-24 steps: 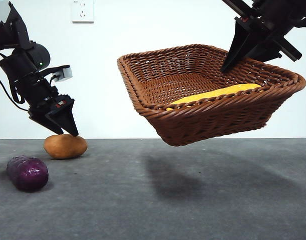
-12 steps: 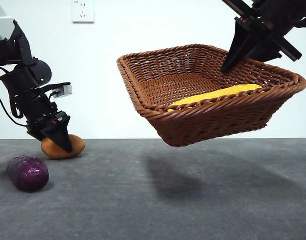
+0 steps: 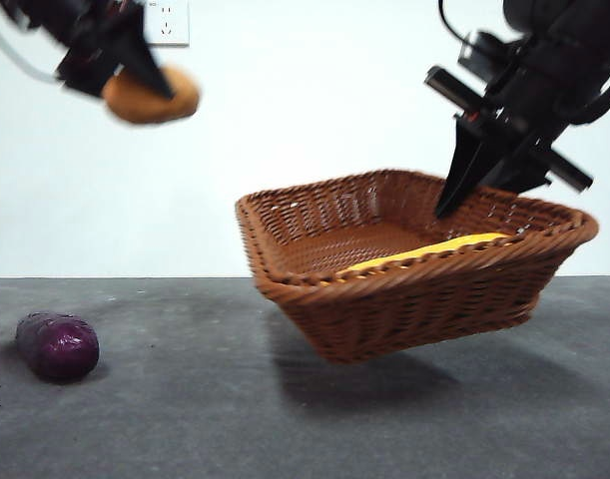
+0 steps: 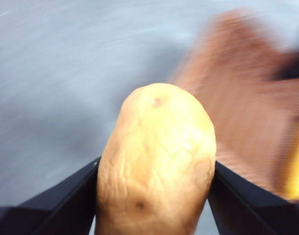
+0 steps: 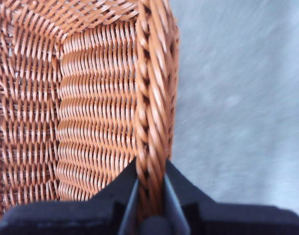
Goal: Help me put the vegetables on the table into the basket
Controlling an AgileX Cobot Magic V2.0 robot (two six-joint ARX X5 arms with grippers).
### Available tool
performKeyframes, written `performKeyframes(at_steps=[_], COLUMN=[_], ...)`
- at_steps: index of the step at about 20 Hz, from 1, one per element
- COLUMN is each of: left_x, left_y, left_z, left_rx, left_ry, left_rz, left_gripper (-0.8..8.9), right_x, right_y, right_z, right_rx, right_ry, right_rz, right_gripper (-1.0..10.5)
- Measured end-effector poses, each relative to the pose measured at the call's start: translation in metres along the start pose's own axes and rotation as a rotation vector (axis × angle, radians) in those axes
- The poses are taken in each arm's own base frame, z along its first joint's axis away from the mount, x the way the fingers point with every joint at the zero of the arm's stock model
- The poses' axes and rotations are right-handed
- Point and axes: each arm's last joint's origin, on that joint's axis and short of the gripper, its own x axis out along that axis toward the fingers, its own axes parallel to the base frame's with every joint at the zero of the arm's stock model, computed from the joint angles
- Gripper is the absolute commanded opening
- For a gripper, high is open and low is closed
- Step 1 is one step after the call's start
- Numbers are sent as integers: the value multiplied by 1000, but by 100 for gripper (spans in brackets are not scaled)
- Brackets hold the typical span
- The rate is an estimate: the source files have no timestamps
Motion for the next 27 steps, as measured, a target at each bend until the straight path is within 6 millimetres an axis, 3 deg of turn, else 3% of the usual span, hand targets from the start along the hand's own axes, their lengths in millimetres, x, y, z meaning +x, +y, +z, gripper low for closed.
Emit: performKeyframes(at_steps=[3, 5, 7, 12, 15, 16, 19, 27], left_x=[12, 40, 69, 117, 136, 139, 140, 137], left_y=[-76, -123, -151, -147, -146, -148, -153, -150], left_z=[26, 32, 32, 20, 15, 14, 13, 10], left_rx=[171, 283, 347, 276, 233, 213, 148, 75], left_ry=[11, 105, 178, 296, 327, 337, 342, 387], left_rz=[-113, -111, -137, -165, -179, -191, -263, -197], left_gripper=[-6, -6, -6, -6, -3, 12, 461, 469], right_x=[4, 4, 4, -17, -21, -21, -21, -21], right_y=[8, 10, 10, 20, 22, 22, 22, 22], right_z=[3, 3, 3, 6, 6, 6, 6, 6], right_rx=[15, 35, 45, 19, 12, 13, 12, 2], right_ry=[-30, -23, -20, -82, -95, -94, -96, -94], right_rz=[46, 87, 90, 110, 116, 115, 116, 114], right_gripper=[-12, -12, -12, -12, -12, -12, -12, -12])
